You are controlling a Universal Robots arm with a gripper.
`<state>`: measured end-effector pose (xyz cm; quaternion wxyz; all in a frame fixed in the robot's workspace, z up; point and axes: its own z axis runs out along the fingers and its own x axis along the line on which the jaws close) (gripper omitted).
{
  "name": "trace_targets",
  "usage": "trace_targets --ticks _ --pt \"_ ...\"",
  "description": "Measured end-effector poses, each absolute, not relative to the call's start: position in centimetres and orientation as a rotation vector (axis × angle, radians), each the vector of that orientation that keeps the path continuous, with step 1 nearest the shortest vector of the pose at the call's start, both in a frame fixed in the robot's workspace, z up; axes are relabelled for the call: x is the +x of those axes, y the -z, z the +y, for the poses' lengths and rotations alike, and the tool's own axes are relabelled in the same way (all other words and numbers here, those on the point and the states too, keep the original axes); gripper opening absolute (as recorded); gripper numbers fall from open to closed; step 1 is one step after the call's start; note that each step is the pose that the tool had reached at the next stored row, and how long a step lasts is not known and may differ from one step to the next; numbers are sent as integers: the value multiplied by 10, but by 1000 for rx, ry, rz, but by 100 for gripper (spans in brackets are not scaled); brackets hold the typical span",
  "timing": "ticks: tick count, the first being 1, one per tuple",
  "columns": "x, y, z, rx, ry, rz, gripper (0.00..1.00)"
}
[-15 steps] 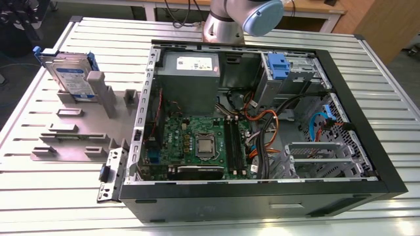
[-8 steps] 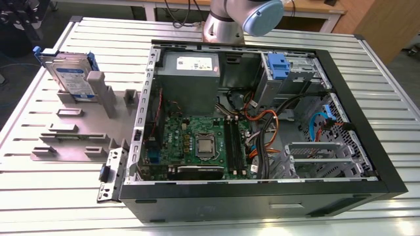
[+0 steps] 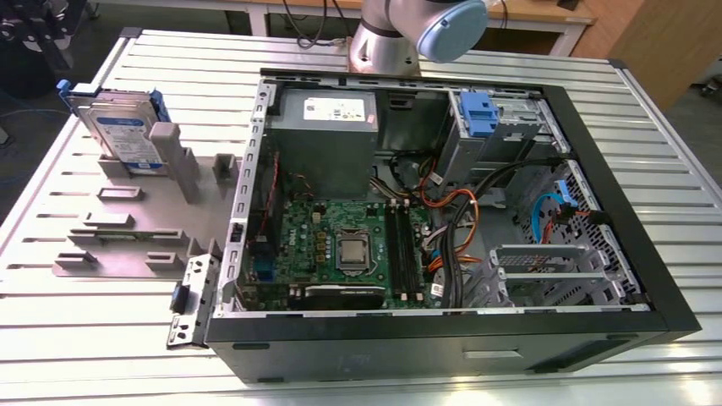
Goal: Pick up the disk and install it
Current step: 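Pick up the disk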
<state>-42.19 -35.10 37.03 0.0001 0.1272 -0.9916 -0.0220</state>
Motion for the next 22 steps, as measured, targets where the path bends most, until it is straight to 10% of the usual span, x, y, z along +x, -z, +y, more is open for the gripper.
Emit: trace_targets --ticks 22 --pt "-422 -370 -351 585 69 -3083 11"
